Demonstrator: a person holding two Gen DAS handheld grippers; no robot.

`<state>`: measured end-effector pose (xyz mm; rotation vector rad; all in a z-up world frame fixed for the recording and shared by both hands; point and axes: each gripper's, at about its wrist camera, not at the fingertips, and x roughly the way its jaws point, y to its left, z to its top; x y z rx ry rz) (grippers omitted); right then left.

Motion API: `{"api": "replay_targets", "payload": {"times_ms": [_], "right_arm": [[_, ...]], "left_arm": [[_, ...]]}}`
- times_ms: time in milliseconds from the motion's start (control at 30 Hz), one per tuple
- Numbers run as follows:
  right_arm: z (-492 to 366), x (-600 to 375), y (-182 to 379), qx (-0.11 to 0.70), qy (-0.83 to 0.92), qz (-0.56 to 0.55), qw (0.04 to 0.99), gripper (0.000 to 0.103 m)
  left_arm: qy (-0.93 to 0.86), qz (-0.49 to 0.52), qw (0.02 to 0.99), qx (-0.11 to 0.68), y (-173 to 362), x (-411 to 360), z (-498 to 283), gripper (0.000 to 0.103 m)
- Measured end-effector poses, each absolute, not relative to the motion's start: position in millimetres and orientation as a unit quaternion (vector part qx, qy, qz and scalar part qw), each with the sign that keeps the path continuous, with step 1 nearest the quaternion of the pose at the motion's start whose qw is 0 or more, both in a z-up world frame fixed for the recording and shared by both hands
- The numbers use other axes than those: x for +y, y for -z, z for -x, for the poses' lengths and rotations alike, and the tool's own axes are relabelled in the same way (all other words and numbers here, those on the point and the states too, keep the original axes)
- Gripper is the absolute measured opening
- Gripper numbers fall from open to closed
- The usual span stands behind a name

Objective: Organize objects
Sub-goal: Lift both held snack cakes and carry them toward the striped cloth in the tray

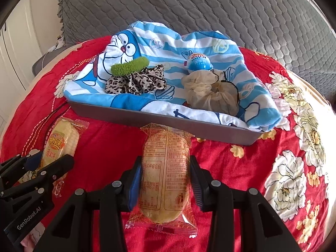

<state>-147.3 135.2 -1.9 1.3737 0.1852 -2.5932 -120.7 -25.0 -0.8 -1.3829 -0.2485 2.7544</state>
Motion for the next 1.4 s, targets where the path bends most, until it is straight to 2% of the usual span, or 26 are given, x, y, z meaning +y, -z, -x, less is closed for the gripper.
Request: {"api": "replay_targets", "payload": {"times_ms": [700, 1400], "right_arm": [[87, 134, -44, 0.1, 0.889, -0.432, 0.112, 0.042], [74, 171, -121, 0.067, 0.925, -0.361, 0.095, 0.042]], "left_arm": [[-0.906, 0.418, 0.038, -0.062, -49, -4, 79, 0.04], [-0.923, 0.379, 0.049, -0.04, -108, 15, 70, 0.04]]}}
